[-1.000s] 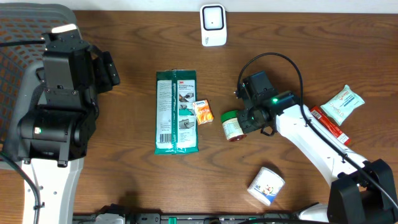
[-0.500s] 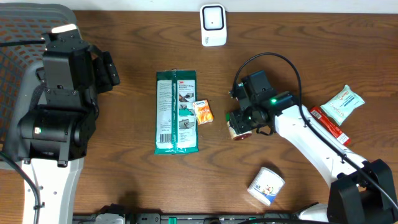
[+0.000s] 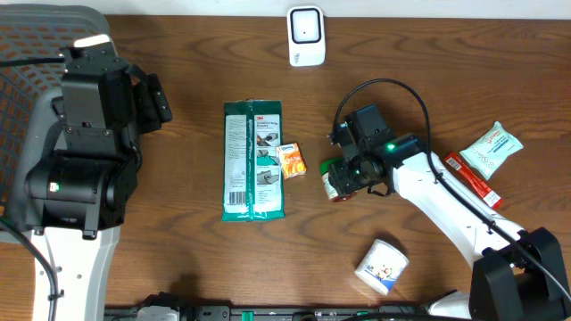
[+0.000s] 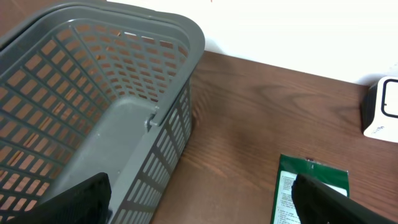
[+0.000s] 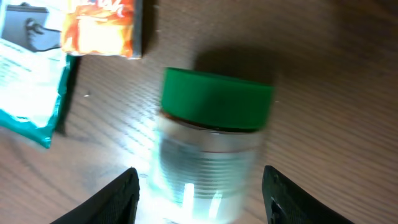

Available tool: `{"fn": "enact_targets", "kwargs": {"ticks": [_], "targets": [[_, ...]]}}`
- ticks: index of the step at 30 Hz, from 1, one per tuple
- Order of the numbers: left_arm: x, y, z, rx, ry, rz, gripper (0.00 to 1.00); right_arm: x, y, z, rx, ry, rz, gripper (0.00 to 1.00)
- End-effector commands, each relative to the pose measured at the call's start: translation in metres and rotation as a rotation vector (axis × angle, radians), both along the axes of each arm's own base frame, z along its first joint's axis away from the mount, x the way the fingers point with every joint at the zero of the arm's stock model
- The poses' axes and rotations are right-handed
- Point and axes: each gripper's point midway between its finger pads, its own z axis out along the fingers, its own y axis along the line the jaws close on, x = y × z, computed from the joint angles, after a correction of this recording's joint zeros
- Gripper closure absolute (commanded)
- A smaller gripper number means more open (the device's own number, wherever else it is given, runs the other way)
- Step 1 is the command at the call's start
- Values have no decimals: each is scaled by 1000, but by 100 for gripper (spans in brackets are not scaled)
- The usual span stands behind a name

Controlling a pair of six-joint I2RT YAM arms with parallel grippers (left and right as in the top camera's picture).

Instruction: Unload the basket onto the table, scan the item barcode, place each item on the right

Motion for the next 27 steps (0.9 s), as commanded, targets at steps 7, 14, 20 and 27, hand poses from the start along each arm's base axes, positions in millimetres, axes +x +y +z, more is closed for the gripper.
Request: {"fn": "enact_targets", "kwargs": {"ticks": [7, 14, 20, 27], "targets": [[0, 3, 3, 0, -9, 18, 8, -3, -31, -14, -176, -18, -25, 40], [0, 3, 3, 0, -9, 18, 8, 2, -68, -13, -345, -46, -86, 39], [0, 3, 3, 0, -9, 18, 8, 7, -67, -14, -279, -35, -114, 36], [0, 3, 3, 0, -9, 18, 8, 30, -41, -6, -187, -153, 106, 16]]}}
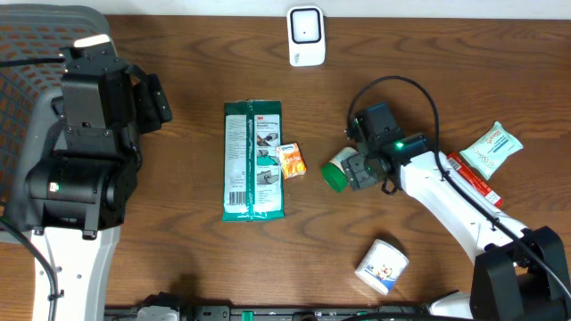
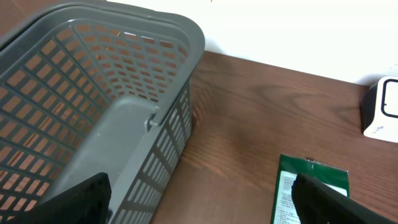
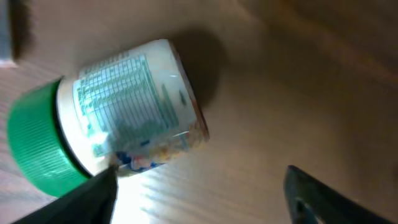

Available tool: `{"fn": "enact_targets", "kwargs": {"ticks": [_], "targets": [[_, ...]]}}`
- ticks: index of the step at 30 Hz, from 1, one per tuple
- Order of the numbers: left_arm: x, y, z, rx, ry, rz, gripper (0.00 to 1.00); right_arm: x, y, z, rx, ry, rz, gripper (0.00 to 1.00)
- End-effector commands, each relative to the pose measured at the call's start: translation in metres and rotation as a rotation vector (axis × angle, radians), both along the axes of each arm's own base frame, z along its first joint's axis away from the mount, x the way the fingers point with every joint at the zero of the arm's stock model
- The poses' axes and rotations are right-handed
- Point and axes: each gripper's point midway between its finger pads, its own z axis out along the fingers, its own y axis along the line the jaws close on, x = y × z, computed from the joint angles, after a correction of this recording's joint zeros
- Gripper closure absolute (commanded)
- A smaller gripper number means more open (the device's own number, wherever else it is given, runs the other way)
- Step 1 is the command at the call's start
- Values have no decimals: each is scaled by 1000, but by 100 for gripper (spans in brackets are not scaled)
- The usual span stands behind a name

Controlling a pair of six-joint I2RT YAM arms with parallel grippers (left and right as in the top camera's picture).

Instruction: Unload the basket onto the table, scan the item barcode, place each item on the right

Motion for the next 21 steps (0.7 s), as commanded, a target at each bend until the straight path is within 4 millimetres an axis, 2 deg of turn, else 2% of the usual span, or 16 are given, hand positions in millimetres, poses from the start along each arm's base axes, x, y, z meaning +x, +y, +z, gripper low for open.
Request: {"fn": "enact_targets", "kwargs": {"ticks": [1, 8, 13, 18, 21], "targets": [[0, 3, 3, 0, -10, 18, 8, 0, 12, -1, 37, -1, 101, 15], [0, 3, 3, 0, -10, 18, 8, 7, 18, 3, 90, -25, 22, 13], [0, 3, 3, 0, -10, 18, 8, 3, 29, 3, 172, 7, -17, 12], [0, 3, 3, 0, -10, 18, 8, -17, 40, 0, 265, 118, -76, 14], [0, 3, 3, 0, -10, 18, 8, -28, 36, -3, 248, 165, -81, 14]]}}
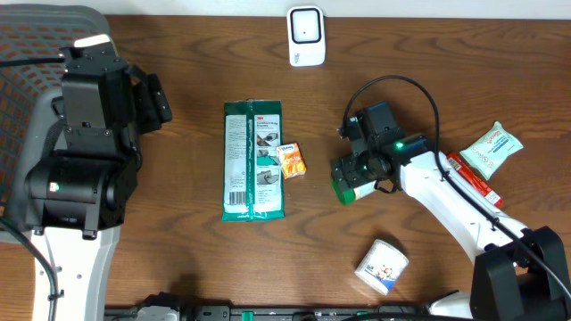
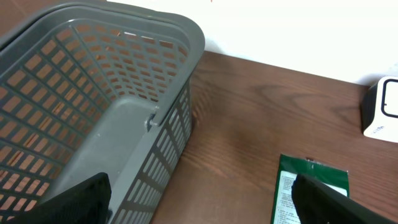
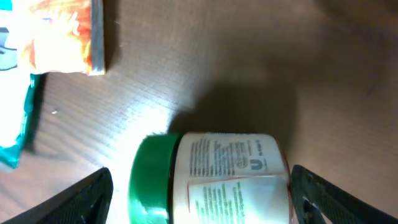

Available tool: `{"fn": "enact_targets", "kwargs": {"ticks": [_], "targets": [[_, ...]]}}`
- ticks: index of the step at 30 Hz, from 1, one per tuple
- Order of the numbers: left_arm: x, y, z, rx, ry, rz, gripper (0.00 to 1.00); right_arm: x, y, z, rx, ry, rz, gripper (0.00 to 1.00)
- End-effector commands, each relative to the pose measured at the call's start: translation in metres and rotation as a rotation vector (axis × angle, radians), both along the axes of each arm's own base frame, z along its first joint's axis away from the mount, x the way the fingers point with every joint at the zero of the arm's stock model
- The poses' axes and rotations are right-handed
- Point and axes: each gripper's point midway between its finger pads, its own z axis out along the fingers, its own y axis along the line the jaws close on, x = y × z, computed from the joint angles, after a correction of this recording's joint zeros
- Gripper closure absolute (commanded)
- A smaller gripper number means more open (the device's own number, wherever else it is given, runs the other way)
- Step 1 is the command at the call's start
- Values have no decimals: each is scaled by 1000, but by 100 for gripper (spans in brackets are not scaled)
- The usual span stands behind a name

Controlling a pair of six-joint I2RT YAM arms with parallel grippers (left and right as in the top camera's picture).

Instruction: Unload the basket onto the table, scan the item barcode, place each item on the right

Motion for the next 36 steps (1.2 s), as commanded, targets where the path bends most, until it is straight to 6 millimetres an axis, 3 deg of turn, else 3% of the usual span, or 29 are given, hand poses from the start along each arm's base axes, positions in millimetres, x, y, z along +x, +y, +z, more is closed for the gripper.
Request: {"fn": "enact_targets", "kwargs": {"ticks": [1, 7, 14, 16, 27, 36], "targets": [[0, 3, 3, 0, -10, 18, 8, -11, 4, -3, 37, 63, -33, 14], [0, 3, 3, 0, -10, 18, 8, -8, 6, 0, 67, 62, -35, 14], [0, 3, 3, 0, -10, 18, 8, -30, 48, 16, 337, 217, -53, 7], [0, 3, 3, 0, -10, 18, 8, -32, 51, 18, 356, 226, -46, 3], [0, 3, 3, 0, -10, 18, 8, -5, 16, 11, 102, 78, -151, 1], [0, 3, 3, 0, -10, 18, 8, -14, 0, 4, -127, 14, -220, 1]]}}
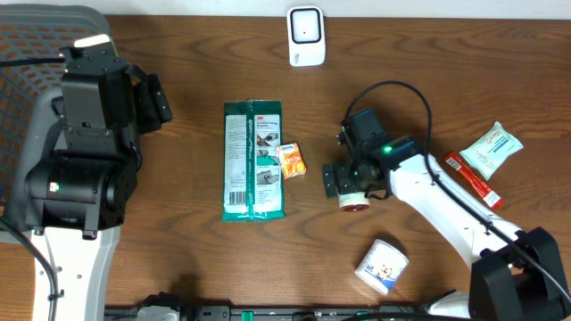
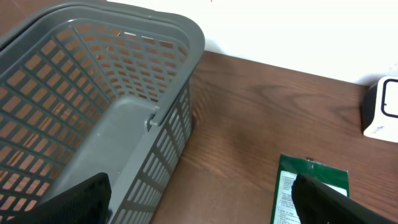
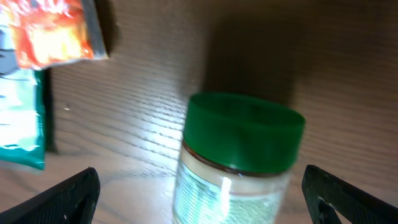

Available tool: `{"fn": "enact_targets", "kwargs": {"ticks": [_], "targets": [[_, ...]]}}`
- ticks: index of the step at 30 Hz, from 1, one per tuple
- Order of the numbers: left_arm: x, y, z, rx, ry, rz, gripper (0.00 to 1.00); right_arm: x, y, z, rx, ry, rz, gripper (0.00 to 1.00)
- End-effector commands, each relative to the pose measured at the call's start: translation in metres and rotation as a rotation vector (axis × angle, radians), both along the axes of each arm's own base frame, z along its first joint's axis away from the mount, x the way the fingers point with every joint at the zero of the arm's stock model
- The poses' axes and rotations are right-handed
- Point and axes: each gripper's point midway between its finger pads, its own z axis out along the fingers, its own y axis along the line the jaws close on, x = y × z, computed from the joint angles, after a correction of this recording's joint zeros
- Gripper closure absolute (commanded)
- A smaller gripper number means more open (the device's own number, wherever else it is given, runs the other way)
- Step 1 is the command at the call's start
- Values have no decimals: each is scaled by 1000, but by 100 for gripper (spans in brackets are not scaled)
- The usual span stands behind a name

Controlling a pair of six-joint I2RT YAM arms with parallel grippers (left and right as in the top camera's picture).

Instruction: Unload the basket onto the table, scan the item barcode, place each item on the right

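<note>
A clear jar with a green lid (image 3: 245,132) lies on the wooden table (image 3: 348,68), lid pointing away from the wrist camera and printed label facing up. My right gripper (image 3: 200,198) is open, with its fingertips (image 3: 69,194) wide on either side of the jar and not touching it. From overhead the jar's red end (image 1: 355,202) shows just below the right gripper (image 1: 351,181). The white scanner (image 1: 305,36) stands at the table's far edge. My left gripper (image 2: 199,202) is open and holds nothing, beside the basket.
A grey mesh basket (image 2: 93,93) sits at the far left. A green 3M pack (image 1: 254,160) and a small orange packet (image 1: 291,160) lie mid-table. A white tub (image 1: 382,266), a white-green pouch (image 1: 491,149) and a red bar (image 1: 473,178) lie to the right.
The jar lay crosswise in the right wrist view with its lid to the left; now its lid points away, between the fingers. The right gripper has shifted slightly left. The left arm is unchanged.
The jar first lay between the right fingers, lid pointing away. Then it lay slanted with the lid to the left and the gripper off to its right. Then it lay crosswise under the gripper. Now it is again lengthwise between the wider-open fingers.
</note>
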Motion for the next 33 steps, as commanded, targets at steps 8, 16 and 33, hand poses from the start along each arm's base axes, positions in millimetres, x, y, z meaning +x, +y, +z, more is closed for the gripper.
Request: {"fn": "enact_targets", "kwargs": {"ticks": [8, 16, 33], "targets": [[0, 3, 3, 0, -10, 18, 8, -9, -4, 3, -141, -30, -33, 1], [0, 3, 3, 0, -10, 18, 8, -10, 27, 6, 6, -13, 0, 1], [0, 3, 3, 0, -10, 18, 8, -13, 8, 4, -164, -77, -135, 4]]}}
